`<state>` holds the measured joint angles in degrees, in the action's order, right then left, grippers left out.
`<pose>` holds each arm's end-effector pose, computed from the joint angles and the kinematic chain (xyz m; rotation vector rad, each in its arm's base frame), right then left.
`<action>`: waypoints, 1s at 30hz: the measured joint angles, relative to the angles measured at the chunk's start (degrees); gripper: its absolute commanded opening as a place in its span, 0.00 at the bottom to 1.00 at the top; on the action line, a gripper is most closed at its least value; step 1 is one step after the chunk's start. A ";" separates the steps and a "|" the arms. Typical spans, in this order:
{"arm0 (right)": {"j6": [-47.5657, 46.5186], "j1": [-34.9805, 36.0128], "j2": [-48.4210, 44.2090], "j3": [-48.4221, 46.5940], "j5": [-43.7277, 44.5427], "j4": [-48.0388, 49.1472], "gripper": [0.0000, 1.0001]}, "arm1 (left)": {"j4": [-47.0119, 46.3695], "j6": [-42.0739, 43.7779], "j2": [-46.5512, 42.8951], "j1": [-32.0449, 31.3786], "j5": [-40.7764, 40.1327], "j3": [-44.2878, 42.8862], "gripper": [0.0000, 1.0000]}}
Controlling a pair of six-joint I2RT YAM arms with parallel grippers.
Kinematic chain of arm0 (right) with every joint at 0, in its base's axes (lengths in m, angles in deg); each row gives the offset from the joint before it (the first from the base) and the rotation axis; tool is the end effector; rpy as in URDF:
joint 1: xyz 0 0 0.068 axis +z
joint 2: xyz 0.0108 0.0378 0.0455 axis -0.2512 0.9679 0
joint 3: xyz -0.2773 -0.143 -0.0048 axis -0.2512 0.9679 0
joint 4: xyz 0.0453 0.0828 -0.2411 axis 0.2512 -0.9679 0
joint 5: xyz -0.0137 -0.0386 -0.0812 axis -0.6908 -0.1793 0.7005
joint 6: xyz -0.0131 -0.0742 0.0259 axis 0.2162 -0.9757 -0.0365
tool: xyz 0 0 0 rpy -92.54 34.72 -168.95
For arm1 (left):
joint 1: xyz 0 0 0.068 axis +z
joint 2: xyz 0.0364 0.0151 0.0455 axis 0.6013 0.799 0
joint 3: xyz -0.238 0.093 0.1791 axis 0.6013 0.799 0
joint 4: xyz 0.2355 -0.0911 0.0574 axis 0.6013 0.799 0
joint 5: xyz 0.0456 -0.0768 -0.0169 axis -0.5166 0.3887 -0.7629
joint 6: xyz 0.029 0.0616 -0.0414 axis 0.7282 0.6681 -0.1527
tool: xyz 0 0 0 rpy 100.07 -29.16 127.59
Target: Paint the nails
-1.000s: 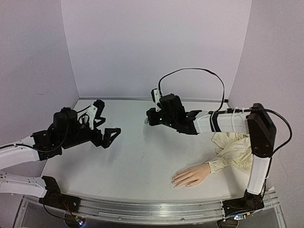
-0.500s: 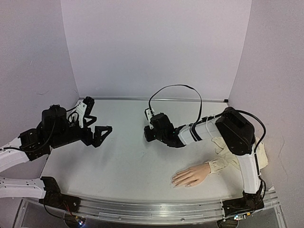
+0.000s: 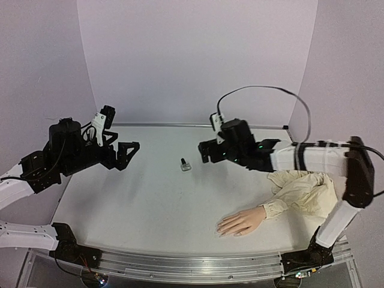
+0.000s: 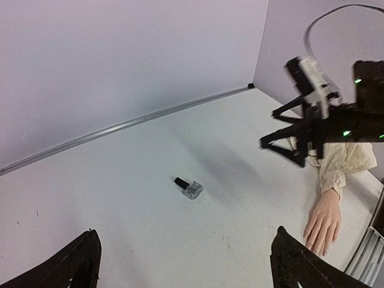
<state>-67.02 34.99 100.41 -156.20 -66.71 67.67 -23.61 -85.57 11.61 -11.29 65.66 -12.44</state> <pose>0.3049 0.3206 0.3052 -0.3153 1.7463 0.4722 0.1381 -0.1356 0.3608 0.5571 1.7849 -0.4818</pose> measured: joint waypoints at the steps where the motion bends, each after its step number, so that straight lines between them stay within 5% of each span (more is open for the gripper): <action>1: -0.13 -0.33 -5.18 1.18 0.46 -1.42 0.98 | 0.00 0.15 0.09 0.15 -0.28 -0.90 0.99; 9: -2.03 -1.25 -35.58 3.48 5.55 -13.25 0.98 | 0.50 2.23 1.05 0.70 -2.62 -6.88 0.99; 17: -4.68 -1.25 -45.44 3.30 7.96 -20.33 0.98 | 0.94 5.51 -0.35 0.81 -4.96 -13.51 0.99; 21: -1.79 -1.25 -37.18 -0.96 7.41 -21.29 0.98 | 1.70 3.41 1.01 0.85 -6.10 -14.49 0.99; 30: 5.38 -1.25 2.84 -13.88 -1.88 -21.22 0.98 | 7.98 -2.58 6.34 1.46 -5.90 -13.49 0.99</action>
<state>-61.64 33.75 103.26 -170.08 -68.59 46.45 -15.64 -88.15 17.95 -9.82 59.76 -25.93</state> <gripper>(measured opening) 0.983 0.994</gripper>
